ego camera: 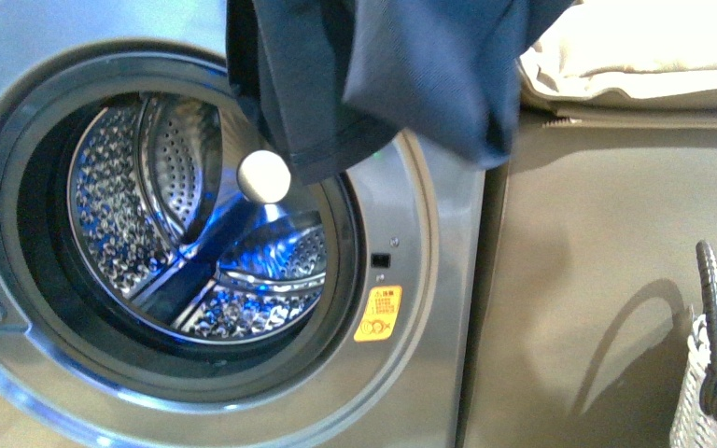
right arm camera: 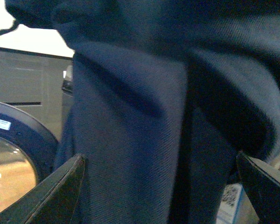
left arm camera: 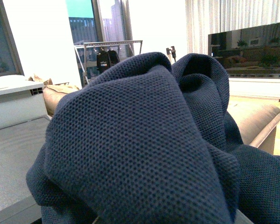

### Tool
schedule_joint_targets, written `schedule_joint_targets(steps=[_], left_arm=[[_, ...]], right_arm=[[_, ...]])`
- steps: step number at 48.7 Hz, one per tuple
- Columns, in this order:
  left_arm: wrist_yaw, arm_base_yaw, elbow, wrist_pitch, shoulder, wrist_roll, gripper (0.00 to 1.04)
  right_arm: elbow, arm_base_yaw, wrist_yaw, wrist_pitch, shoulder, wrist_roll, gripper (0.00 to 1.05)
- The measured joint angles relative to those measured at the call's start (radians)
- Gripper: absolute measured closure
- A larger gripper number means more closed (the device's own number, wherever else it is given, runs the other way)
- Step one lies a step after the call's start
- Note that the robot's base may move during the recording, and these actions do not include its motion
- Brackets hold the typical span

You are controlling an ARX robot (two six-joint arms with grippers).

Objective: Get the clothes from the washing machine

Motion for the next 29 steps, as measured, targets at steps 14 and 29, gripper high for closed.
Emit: schedule_joint_targets(steps=[14,29], left_arm=[[-0.001,0.0,0.0,0.0,0.0,0.0,0.92],[-0.001,0.0,0.0,0.0,0.0,0.0,0.92]], right_arm=[[0.187,-0.032,-0.048,-0.06,0.1,-0.191,0.08],[0.235,-0.042,-0.044,0.017,0.116,-0.294,0.08]])
